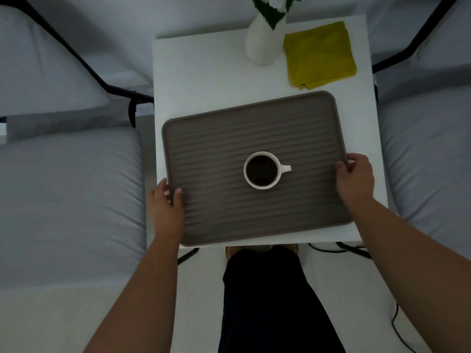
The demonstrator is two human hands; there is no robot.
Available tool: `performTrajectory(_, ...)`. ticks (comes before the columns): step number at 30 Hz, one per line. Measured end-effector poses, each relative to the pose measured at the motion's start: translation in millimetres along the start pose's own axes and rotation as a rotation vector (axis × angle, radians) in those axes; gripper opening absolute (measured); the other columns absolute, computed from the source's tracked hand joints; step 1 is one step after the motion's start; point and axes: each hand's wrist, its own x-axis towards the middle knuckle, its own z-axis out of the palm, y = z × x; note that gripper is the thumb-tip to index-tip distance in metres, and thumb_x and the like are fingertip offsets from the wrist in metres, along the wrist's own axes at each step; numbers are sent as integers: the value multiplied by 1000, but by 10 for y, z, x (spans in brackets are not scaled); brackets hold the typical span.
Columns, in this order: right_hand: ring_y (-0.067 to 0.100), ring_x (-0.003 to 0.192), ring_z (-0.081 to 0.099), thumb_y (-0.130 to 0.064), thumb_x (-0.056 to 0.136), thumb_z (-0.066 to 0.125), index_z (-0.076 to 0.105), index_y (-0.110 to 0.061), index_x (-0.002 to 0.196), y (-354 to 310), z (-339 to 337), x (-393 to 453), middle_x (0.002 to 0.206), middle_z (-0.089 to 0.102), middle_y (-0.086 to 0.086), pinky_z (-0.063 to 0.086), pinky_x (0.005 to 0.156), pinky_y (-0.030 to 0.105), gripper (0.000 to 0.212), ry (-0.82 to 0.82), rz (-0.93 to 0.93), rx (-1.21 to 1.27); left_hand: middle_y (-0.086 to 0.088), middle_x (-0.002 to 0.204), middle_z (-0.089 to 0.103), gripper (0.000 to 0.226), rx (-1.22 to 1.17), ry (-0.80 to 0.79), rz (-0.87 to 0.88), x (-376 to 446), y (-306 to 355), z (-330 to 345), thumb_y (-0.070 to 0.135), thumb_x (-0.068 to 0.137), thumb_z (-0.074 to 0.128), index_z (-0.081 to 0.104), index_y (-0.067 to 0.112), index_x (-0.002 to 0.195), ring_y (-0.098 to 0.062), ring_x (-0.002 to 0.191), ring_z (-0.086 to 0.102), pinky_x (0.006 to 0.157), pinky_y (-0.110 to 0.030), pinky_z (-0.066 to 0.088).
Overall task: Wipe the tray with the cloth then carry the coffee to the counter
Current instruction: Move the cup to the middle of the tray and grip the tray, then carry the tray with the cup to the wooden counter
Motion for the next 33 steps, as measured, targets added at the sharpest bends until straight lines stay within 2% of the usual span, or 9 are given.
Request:
performTrajectory(4,30,107,57,-17,94,49,53,-5,125,26,-3,17,118,61,18,35,87,24,33,23,-47,-47,-13,122,48,39,16,35,-71,11,33,69,15,98,48,50,11,137,-18,94,54,89,-20,36)
performTrajectory(9,29,106,57,-19,95,49,54,-9,124,81,9,9,116,61,16,39,89,26,31,20,-38,-11,-15,129,51,36,-3,46,-33,6,24,73,15,99,45,49,8,134,-25,111,53,92,-20,34)
performTrajectory(12,28,104,57,-18,94,49,55,-11,121,112,7,-43,114,62,14,38,87,26,28,28,-30,-3,-9,127,52,36,9,65,-8,-30,-2,51,15,99,45,49,7,135,-19,112,51,91,-17,33)
performTrajectory(13,27,103,57,-18,94,49,55,-11,120,116,0,-65,113,62,14,38,87,26,28,32,-27,3,-8,124,53,36,7,69,-5,-42,-20,33,16,99,45,50,8,134,-18,111,52,92,-19,36)
performTrajectory(17,26,98,58,-20,94,50,56,-13,119,80,-68,-157,108,62,13,40,85,27,26,52,-49,25,-20,117,60,41,-8,114,-12,-79,-133,-75,25,96,47,51,9,134,-33,113,56,101,-43,44)
performTrajectory(20,26,93,59,-22,92,51,58,-15,118,-68,-182,-227,104,63,12,45,86,32,27,67,-82,34,-19,122,57,40,21,144,-6,-186,-41,-274,23,97,49,52,7,133,-32,116,54,102,-40,43)
performTrajectory(24,26,92,59,-24,91,52,59,-16,118,-391,-440,-352,102,62,10,49,89,43,29,29,-119,37,-22,114,58,38,26,183,-10,-368,154,-655,18,96,52,54,5,131,-36,108,56,98,-43,44)
performTrajectory(28,28,91,59,-24,90,53,60,-17,117,-820,-748,-511,98,62,11,49,88,43,29,-11,-148,50,-18,108,63,38,22,216,-34,-598,350,-1098,26,94,51,56,13,130,-36,99,61,92,-48,49)
performTrajectory(33,25,93,60,-27,91,53,62,-16,116,-1453,-1177,-743,102,66,9,50,90,43,29,-102,-201,98,-17,99,65,41,15,243,-79,-924,569,-1628,30,91,51,58,15,128,-35,88,62,84,-45,51)
